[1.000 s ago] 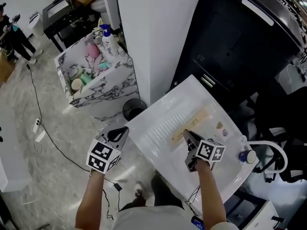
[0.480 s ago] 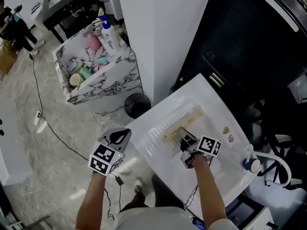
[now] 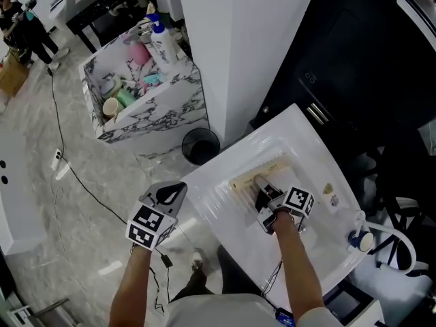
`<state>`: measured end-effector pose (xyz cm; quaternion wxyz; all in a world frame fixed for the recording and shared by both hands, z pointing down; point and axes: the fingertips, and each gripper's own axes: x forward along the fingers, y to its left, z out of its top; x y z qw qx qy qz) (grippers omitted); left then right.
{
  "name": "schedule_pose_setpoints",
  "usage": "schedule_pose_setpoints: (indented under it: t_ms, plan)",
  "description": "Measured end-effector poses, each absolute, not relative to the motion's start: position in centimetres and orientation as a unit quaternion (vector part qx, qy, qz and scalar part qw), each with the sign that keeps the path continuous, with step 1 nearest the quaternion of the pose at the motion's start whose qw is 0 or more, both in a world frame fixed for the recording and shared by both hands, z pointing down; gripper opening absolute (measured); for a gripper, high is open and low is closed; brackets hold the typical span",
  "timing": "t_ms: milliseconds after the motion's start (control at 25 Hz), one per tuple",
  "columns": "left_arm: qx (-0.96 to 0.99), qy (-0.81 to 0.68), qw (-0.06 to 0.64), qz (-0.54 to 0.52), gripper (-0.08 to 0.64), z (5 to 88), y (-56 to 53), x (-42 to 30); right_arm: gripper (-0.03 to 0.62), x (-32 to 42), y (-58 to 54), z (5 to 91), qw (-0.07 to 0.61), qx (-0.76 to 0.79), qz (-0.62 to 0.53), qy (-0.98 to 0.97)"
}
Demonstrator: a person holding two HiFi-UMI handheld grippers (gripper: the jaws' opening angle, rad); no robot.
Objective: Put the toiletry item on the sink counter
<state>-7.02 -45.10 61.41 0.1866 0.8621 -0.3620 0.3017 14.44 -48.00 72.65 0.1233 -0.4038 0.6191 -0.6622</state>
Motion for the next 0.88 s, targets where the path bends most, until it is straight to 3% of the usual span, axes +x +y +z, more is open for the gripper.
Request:
schedule_pose_setpoints:
  t_ms: [280,520,880]
  plan:
    - [0.859,-0.365,0.193,0.302,0.011,61.9,-44.4,-7.5,0.131,14.2,-49.1,72.3,0.102,-0.412,-0.663,0.617]
    - [0.86,-0.367,0.193,0.298,0.011,61.6,-43.9,-7.7,0.262,15.2,-49.6,70.8,0.129,-0.447,-0.647,0.603]
    - [0.866,-0.363,0.182,0.292,0.011,60.4,-42.8,-7.7,0.275,16.3,-47.7,69.6,0.124,-0.47,-0.642,0.593]
